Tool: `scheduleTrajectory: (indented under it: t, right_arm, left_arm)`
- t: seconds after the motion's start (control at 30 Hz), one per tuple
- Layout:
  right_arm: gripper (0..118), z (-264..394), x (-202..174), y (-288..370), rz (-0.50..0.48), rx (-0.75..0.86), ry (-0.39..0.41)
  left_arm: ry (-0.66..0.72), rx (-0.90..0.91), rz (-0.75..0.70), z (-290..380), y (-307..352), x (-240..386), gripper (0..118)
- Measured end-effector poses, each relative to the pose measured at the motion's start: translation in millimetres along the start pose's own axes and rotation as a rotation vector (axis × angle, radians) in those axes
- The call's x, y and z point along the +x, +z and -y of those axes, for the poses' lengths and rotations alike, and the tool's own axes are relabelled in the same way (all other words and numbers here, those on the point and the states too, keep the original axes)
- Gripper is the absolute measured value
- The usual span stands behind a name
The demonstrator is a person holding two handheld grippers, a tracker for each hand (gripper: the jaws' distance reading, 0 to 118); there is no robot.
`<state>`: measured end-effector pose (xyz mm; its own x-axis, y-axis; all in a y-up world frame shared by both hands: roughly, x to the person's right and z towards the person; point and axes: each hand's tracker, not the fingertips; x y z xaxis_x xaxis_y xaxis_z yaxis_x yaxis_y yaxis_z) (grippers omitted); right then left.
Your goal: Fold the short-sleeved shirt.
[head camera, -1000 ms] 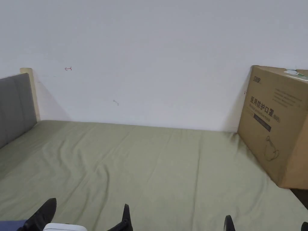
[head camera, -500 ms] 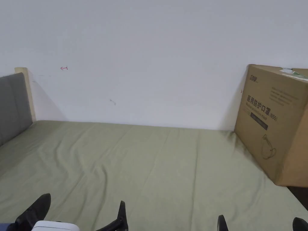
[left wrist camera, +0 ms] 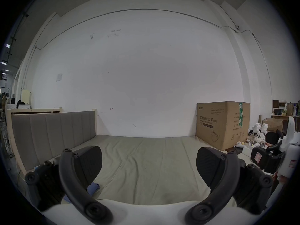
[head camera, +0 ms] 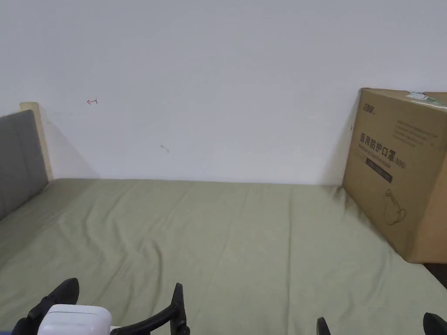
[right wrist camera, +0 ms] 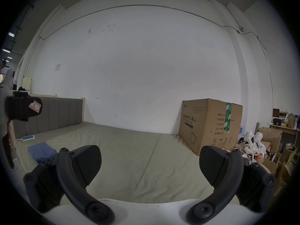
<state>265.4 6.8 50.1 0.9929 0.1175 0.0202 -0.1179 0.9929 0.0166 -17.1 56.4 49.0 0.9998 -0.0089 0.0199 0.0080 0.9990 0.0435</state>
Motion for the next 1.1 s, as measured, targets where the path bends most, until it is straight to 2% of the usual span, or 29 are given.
scheduleTrajectory:
  t: [0.07,0.2,0.4,0.53,0.77,0.97,1.1]
  right_arm:
    - [118,0.0,-2.0,-0.2,-0.008,-0.003,0.002]
    - [118,0.0,-6.2,-1.6,-0.023,-0.011,0.013]
    - [118,-1.3,-10.4,-4.0,-0.039,-0.020,0.009]
    - [118,-0.4,-12.4,-4.8,-0.049,-0.026,0.013]
    - [118,2.4,-12.3,-7.2,-0.052,-0.046,0.014]
    - [118,4.3,-10.6,-8.4,-0.047,-0.061,0.005]
    - [118,5.3,-9.3,-9.3,-0.047,-0.064,0.004]
  left_arm:
    - [0.020,0.009,0.041,0.0,0.5,-5.3,118]
    - [-0.010,-0.008,-0.062,-5.4,-2.7,1.7,118]
    - [-0.037,-0.098,-0.098,-14.2,-8.8,10.0,118]
    - [-0.061,-0.084,-0.098,-13.8,-6.3,17.7,118]
    - [-0.006,-0.151,-0.006,-12.9,-7.3,23.5,118]
    - [0.005,-0.207,-0.013,-14.1,-14.4,29.3,118]
    - [0.065,-0.221,-0.012,-12.4,-17.9,25.6,118]
